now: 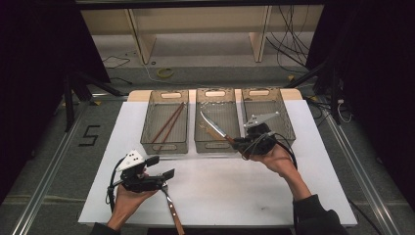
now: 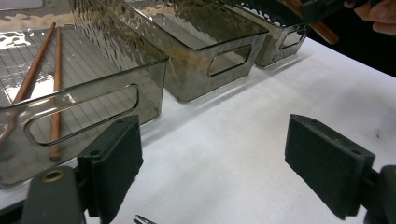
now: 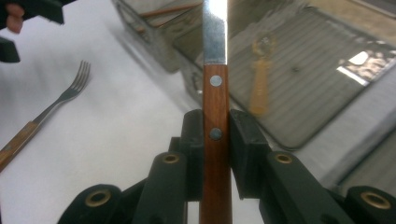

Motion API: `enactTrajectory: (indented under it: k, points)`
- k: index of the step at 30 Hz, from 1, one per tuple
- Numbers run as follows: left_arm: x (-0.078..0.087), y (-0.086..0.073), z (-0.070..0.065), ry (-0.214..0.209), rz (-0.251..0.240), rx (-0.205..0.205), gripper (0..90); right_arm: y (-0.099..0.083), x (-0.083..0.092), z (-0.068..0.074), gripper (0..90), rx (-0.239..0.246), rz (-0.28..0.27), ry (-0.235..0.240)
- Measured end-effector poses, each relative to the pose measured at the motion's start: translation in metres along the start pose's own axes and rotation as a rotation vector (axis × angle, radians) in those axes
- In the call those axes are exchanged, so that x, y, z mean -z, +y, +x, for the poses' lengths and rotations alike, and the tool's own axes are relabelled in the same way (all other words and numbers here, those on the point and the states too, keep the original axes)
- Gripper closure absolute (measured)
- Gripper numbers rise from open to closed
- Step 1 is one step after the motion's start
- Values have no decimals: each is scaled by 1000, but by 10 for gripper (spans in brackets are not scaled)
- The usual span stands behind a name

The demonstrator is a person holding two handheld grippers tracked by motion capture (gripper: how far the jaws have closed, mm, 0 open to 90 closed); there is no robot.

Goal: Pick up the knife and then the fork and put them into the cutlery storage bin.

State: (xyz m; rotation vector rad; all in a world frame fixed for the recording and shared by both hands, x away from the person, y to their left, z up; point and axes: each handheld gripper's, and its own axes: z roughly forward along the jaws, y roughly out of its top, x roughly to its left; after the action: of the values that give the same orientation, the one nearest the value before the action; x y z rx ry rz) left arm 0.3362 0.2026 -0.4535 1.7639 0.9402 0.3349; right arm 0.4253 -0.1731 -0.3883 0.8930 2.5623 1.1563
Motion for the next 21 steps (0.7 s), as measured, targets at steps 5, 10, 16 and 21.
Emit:
enactTrajectory:
  k: [5,10,16,21]
  points:
    - [0,0,0,0,2,-3,183,-2,11,-14,773,-33,-27,-30]
    - [0,0,0,1,1,-2,183,-5,17,-26,773,-70,-43,-62]
    - [-1,0,0,-1,2,-2,183,-10,24,-40,773,-111,-53,-91]
    - [-1,0,0,-1,3,3,183,-12,32,-51,773,-143,-71,-126]
